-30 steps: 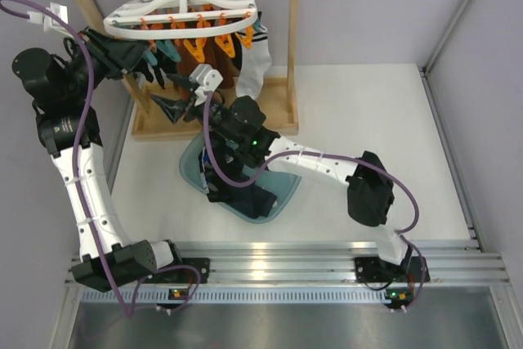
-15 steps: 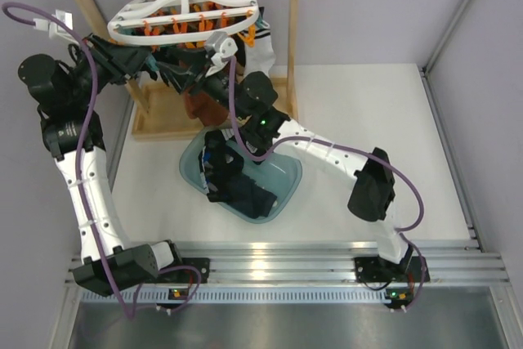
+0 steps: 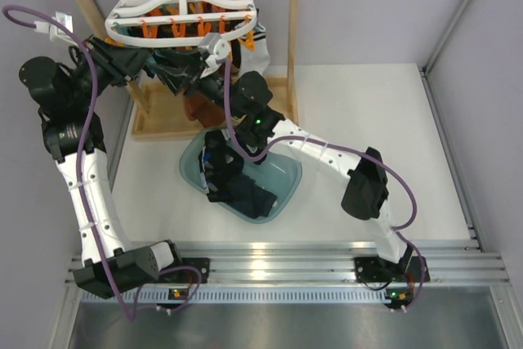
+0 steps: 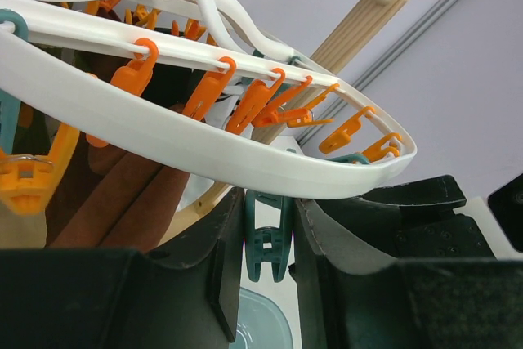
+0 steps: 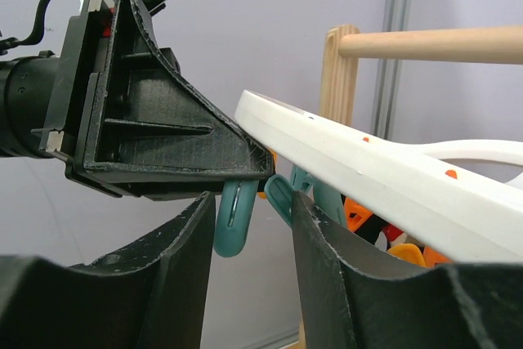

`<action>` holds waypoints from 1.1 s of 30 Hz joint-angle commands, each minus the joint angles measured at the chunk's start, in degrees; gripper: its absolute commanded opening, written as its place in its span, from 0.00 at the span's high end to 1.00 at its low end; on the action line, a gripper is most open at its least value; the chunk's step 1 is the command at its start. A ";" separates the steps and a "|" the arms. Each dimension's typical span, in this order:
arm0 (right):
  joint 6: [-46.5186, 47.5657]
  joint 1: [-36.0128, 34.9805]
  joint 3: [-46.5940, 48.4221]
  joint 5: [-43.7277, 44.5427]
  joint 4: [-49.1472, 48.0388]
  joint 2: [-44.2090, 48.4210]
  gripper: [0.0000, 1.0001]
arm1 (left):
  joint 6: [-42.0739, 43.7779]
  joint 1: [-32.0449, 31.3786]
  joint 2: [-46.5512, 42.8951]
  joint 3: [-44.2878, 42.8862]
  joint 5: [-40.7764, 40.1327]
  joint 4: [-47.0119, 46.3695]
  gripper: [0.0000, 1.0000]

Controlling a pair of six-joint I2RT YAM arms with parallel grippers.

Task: Clip the socks to the hanger
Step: Open the clamp at the hanger.

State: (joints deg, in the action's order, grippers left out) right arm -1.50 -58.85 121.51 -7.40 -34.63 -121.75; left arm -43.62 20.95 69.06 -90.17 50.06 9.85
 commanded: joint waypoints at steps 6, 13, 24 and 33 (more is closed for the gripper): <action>2.71 -1.00 -1.62 -0.78 -1.40 1.51 0.47 | -1.03 -0.38 -1.65 0.26 0.39 -3.96 1.00; 5.36 -1.01 -11.02 5.98 -4.74 7.23 0.42 | -1.12 -0.38 -1.21 0.17 0.39 -4.31 1.00; 6.16 -1.44 -14.64 -4.45 -7.38 13.47 0.44 | -1.21 -0.56 -1.64 0.96 0.39 -4.66 1.00; 4.75 -3.81 -16.66 -7.81 -4.48 14.09 0.71 | -1.47 -0.56 -2.00 0.70 0.56 -4.92 1.00</action>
State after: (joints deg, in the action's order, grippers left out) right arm 3.86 -61.06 105.80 -12.34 -38.89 -110.48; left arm -44.58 20.62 68.71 -89.34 50.50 8.19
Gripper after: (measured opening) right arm 0.305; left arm 0.318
